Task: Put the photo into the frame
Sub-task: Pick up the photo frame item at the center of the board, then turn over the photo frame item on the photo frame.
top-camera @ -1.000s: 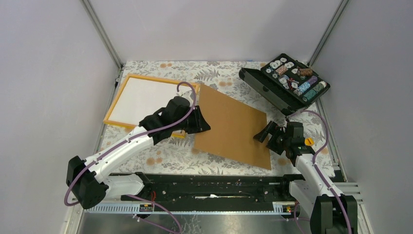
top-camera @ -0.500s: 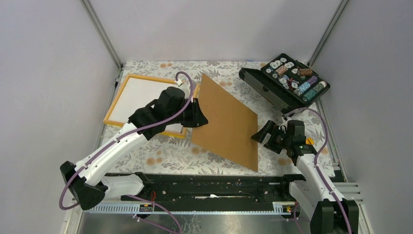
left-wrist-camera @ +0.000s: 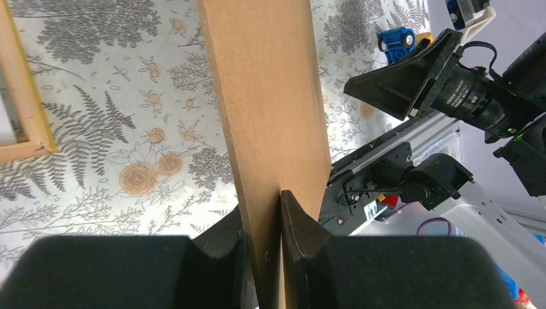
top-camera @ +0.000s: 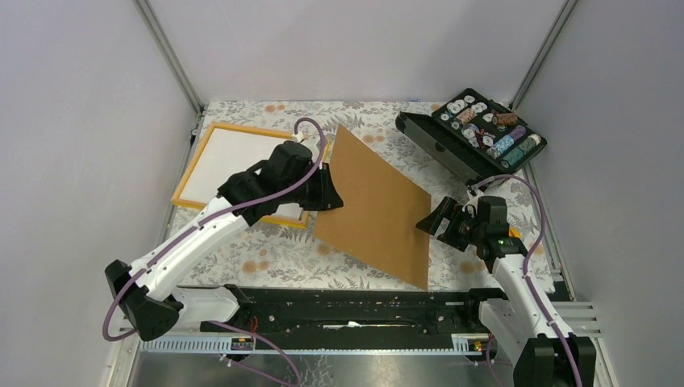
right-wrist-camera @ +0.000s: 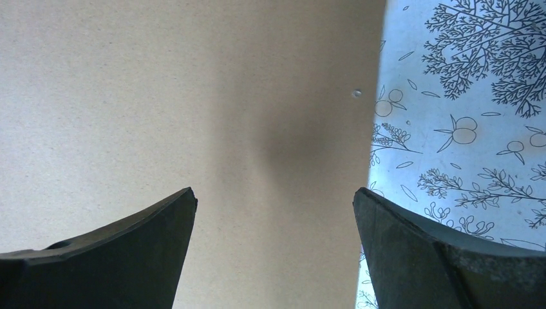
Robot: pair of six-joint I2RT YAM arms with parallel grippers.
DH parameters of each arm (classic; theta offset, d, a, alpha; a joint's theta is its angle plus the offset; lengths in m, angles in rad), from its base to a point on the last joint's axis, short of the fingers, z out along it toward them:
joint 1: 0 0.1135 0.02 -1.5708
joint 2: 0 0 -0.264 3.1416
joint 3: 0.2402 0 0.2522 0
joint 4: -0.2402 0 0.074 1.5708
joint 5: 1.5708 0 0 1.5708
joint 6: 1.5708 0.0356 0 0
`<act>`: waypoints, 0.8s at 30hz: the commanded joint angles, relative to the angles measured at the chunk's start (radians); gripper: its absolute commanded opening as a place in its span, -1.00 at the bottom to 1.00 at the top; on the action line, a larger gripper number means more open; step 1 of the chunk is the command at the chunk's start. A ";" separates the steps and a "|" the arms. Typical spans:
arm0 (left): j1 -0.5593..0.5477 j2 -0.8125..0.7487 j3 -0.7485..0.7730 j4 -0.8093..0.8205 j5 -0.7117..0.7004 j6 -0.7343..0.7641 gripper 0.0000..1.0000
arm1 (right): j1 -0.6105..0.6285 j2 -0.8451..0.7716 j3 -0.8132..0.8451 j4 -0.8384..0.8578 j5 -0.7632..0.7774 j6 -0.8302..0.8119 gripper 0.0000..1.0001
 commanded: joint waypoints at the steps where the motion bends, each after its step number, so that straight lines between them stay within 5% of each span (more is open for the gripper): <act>1: -0.003 -0.060 0.091 -0.078 -0.213 0.100 -1.00 | 0.006 0.009 0.033 -0.012 -0.010 -0.023 1.00; 24: 0.000 -0.017 0.580 -0.016 -0.537 0.434 -1.00 | 0.007 0.037 0.010 0.025 -0.005 -0.019 0.99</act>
